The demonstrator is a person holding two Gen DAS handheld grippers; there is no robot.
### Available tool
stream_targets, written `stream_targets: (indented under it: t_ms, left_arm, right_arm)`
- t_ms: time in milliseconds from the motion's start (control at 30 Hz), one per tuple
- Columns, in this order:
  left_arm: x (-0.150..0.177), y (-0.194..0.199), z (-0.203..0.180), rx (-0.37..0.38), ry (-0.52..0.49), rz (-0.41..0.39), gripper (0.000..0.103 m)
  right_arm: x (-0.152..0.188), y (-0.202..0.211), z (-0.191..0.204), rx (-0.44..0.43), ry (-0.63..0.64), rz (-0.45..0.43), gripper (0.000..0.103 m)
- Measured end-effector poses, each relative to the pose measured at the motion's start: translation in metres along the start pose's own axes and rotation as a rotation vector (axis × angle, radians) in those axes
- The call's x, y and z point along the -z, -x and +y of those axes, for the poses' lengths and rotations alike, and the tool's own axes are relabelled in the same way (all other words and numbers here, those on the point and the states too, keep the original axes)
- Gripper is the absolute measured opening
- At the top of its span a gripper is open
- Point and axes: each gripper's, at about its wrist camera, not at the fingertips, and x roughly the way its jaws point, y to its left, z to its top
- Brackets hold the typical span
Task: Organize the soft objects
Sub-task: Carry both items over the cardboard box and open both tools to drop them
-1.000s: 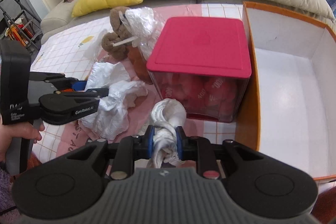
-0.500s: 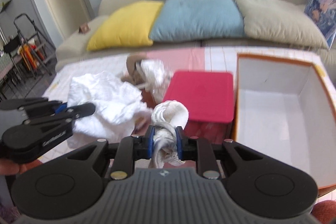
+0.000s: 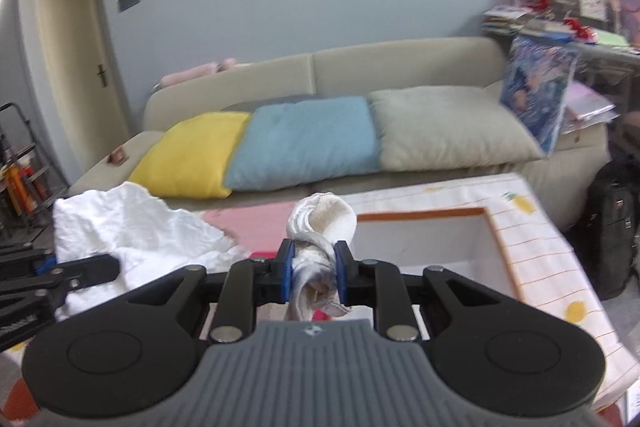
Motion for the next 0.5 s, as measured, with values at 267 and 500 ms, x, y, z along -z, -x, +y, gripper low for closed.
stream_targets:
  t_ms: [267, 500]
  left_arm:
    - [-0.043, -0.045, -0.049, 0.152, -0.058, -0.026, 0.01]
    - [-0.041, -0.118, -0.082, 0.238, -0.052, 0.1, 0.01]
  right_arm:
    - [0.001, -0.008, -0.057, 0.173, -0.057, 0.012, 0.019]
    - [0.023, -0.027, -0.084, 0.236, -0.101, 0.086, 0.019]
